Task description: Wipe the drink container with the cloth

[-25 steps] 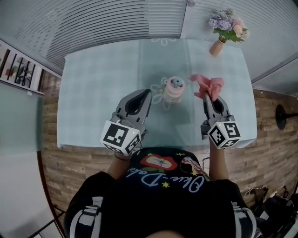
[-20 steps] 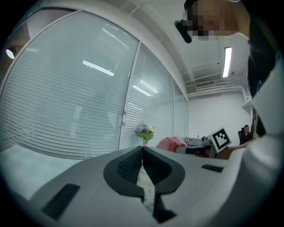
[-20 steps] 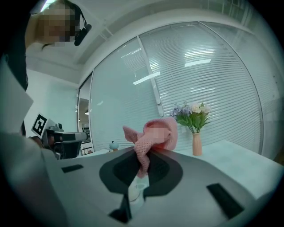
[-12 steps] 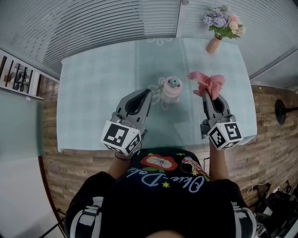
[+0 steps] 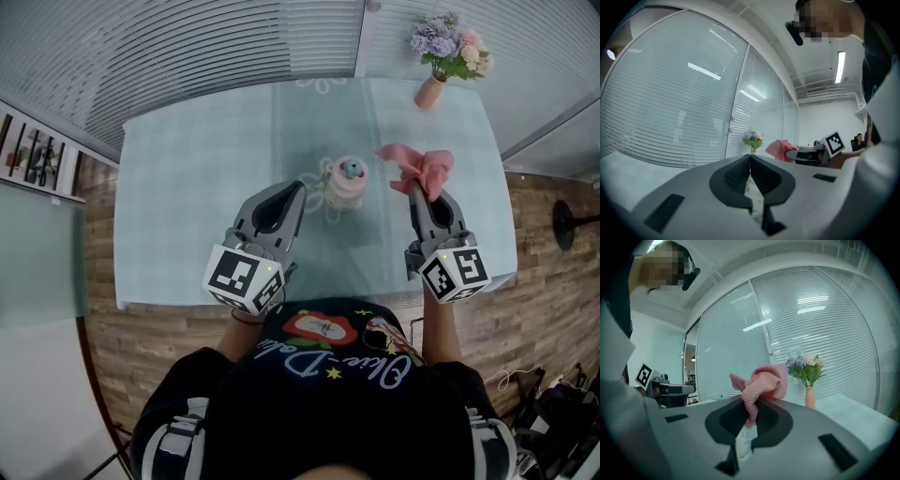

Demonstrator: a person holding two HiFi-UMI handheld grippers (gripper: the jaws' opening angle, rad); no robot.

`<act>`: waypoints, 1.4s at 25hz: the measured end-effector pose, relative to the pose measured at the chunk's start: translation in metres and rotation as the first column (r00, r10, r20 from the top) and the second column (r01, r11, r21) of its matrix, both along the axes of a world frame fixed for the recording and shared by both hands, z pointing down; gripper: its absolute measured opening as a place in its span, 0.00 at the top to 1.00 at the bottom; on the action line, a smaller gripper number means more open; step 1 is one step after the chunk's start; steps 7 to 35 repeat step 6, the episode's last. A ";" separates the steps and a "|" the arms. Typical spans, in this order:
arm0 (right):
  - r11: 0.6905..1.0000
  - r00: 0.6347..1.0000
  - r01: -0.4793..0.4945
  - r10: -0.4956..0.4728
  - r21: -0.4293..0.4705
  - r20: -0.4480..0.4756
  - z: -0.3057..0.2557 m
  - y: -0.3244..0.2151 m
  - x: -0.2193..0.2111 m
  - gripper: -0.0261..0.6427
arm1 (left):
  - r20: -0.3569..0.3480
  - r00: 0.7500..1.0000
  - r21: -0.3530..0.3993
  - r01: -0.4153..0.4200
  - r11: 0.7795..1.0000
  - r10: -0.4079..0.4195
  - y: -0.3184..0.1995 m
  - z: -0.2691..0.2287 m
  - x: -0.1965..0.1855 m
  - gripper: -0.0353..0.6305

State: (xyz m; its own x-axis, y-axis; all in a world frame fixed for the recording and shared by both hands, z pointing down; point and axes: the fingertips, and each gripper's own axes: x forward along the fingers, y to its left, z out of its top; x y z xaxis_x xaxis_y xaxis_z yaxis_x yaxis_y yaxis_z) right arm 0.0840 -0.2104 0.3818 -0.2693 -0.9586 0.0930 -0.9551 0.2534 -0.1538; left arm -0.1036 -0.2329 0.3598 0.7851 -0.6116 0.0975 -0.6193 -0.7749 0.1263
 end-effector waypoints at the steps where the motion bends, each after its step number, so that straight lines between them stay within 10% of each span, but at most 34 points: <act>1: 1.000 1.000 -0.001 0.001 0.000 -0.001 0.000 0.000 0.000 0.94 | -0.001 1.000 0.000 -0.001 1.000 0.001 0.000 0.000 0.000 0.94; 35: 1.000 1.000 -0.004 0.004 0.003 -0.007 -0.001 0.000 0.000 0.94 | -0.002 1.000 -0.004 0.000 1.000 0.000 -0.002 0.002 -0.001 0.94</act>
